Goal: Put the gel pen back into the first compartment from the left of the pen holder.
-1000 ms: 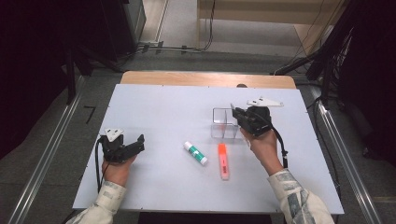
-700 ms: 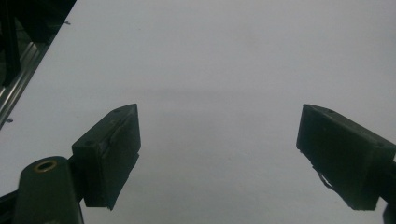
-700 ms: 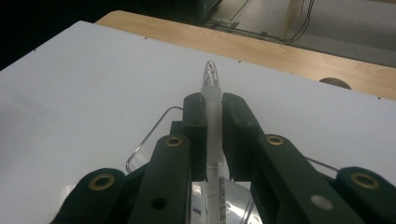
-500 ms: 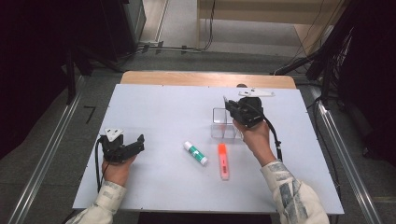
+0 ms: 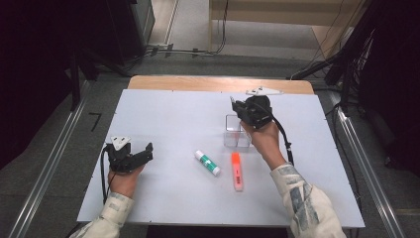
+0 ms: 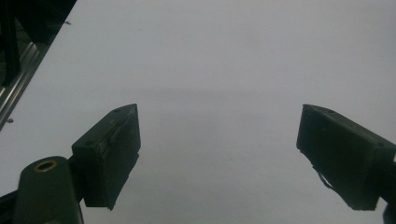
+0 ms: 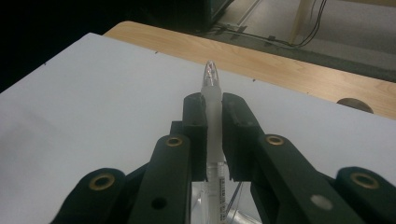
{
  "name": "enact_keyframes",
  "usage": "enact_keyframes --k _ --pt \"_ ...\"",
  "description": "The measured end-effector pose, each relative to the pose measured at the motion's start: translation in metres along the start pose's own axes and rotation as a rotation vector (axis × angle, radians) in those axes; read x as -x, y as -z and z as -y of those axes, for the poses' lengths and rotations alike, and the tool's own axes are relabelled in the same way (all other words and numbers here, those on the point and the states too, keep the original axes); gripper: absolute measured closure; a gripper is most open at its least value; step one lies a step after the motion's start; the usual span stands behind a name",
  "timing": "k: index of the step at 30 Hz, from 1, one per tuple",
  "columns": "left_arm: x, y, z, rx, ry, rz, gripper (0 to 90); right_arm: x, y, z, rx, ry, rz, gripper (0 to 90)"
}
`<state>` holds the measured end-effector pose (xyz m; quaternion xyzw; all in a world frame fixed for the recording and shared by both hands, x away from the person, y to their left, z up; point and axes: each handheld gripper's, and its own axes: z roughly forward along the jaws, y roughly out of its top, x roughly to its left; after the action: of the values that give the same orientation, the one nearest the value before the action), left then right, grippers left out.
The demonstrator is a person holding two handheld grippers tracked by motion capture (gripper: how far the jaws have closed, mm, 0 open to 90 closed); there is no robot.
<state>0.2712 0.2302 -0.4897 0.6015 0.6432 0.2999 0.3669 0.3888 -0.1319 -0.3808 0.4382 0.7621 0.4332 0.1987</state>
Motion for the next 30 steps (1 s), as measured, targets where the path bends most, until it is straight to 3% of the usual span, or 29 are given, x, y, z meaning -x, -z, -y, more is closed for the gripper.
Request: enact_keyframes --k 30 --pt "-0.002 0.000 0.000 0.004 0.005 0.004 14.0 -0.006 -0.032 -0.027 -0.003 -0.007 0.007 78.7"
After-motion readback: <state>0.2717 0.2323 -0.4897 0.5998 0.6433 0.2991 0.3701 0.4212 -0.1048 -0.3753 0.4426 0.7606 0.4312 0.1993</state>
